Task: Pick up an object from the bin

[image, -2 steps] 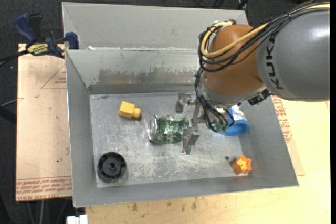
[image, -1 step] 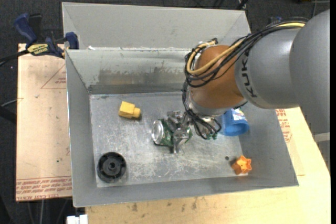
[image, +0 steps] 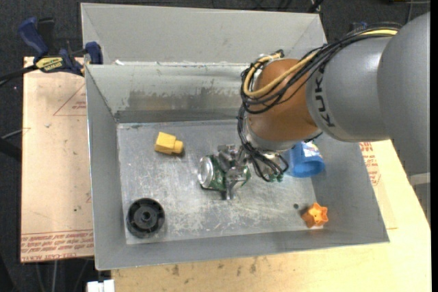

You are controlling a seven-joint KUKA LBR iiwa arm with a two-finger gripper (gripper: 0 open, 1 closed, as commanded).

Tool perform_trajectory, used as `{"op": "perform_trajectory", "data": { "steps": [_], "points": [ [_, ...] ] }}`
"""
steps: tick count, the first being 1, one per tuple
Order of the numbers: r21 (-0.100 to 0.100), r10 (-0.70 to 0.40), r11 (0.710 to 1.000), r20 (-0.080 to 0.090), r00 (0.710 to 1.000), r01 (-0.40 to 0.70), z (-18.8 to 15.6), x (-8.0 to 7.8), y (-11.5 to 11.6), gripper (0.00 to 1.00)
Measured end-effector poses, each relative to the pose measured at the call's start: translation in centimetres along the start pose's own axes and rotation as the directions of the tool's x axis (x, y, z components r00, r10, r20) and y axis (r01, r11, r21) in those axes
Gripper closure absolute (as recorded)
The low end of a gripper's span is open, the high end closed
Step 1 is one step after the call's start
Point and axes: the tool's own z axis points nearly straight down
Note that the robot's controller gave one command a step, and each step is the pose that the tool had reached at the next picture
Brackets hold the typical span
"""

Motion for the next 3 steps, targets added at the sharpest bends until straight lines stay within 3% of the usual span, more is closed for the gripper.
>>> {"op": "perform_trajectory", "data": {
  "steps": [1, 2, 3],
  "points": [
    [0.0, -0.012, 1.0, -0.016, 1.0, 0.012, -3.9, 0.4, -0.2, 1.0],
    [0.001, 0.005, 1.0, -0.015, 1.0, -0.005, -9.9, -1.0, -0.6, 1.0],
    [0.004, -0.007, 1.0, 0.005, 1.0, 0.007, -9.7, -1.4, -0.9, 1.0]
  ]
}}
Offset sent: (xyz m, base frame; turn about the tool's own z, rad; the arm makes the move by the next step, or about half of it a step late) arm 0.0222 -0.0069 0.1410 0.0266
